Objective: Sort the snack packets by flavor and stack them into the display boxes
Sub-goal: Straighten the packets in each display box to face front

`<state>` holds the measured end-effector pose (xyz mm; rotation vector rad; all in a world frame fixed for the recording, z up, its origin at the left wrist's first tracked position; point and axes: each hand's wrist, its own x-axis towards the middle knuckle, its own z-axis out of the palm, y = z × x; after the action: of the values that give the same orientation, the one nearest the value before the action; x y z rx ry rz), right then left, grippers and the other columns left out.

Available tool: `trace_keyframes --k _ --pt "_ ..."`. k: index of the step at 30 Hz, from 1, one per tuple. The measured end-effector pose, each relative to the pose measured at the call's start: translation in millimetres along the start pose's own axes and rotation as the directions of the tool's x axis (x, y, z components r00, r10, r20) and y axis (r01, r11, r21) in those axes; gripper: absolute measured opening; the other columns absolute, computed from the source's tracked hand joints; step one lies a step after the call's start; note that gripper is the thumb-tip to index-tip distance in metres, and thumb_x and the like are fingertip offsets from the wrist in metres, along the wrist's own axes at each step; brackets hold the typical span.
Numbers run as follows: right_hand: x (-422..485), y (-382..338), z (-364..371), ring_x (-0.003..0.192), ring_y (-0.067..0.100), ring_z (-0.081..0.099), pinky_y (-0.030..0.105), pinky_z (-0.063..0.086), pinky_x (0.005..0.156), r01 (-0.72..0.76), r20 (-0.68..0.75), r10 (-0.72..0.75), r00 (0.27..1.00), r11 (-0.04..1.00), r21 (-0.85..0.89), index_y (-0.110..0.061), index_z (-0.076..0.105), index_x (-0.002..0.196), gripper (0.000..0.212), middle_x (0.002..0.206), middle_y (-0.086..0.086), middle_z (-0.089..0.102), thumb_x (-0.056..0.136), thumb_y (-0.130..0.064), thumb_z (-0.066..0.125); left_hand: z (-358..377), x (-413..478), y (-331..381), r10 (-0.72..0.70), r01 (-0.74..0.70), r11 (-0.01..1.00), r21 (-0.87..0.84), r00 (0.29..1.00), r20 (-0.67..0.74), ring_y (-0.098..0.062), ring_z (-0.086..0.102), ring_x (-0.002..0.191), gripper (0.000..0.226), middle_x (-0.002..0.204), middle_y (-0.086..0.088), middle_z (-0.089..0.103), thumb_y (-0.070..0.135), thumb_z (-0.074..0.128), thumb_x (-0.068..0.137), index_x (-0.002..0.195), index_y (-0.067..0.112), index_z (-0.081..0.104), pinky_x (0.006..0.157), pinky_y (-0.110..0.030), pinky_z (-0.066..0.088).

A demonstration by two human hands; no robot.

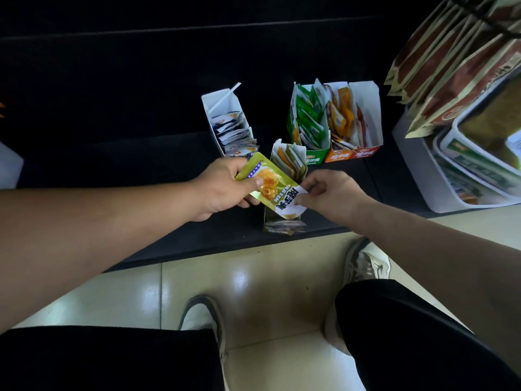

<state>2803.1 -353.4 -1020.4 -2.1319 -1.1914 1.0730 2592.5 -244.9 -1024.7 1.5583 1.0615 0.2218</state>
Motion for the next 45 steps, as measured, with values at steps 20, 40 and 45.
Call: trace_keyframes --k 20,40,45 --pt "-9.5 -9.4 -45.3 0.088 0.024 0.077 0.037 0.064 0.061 0.116 -0.147 -0.06 0.987 0.906 0.407 -0.006 0.059 0.105 0.021 0.106 0.014 0.073 0.096 -0.017 0.074 30.0 11.0 -5.1 0.011 0.033 0.908 0.418 0.994 -0.104 -0.015 0.065 0.085 0.03 0.09 0.003 0.065 0.039 0.089 0.077 0.081 0.022 0.065 0.077 -0.036 0.057" --pt "-23.0 -3.8 -40.2 0.067 0.024 0.064 0.045 0.056 0.062 0.399 -0.227 -0.431 0.874 0.9 -0.174 -0.025 0.059 0.087 0.017 0.078 0.005 0.065 0.092 -0.023 0.076 37.0 15.5 1.0 0.111 -0.162 0.789 0.593 0.986 0.122 -0.004 0.057 0.071 0.024 0.077 0.016 0.057 0.019 0.085 0.082 0.098 0.023 0.068 0.059 -0.023 0.042" --pt "-19.5 1.6 -46.2 0.066 0.019 0.063 0.036 0.054 0.06 0.377 -0.318 -0.427 0.846 0.902 -0.208 -0.02 0.063 0.089 0.014 0.075 0.003 0.064 0.091 -0.025 0.076 36.1 24.0 -0.1 0.189 -0.165 0.757 0.632 0.981 0.029 -0.013 0.06 0.074 0.021 0.079 0.008 0.061 0.033 0.075 0.092 0.079 0.022 0.062 0.065 -0.032 0.048"
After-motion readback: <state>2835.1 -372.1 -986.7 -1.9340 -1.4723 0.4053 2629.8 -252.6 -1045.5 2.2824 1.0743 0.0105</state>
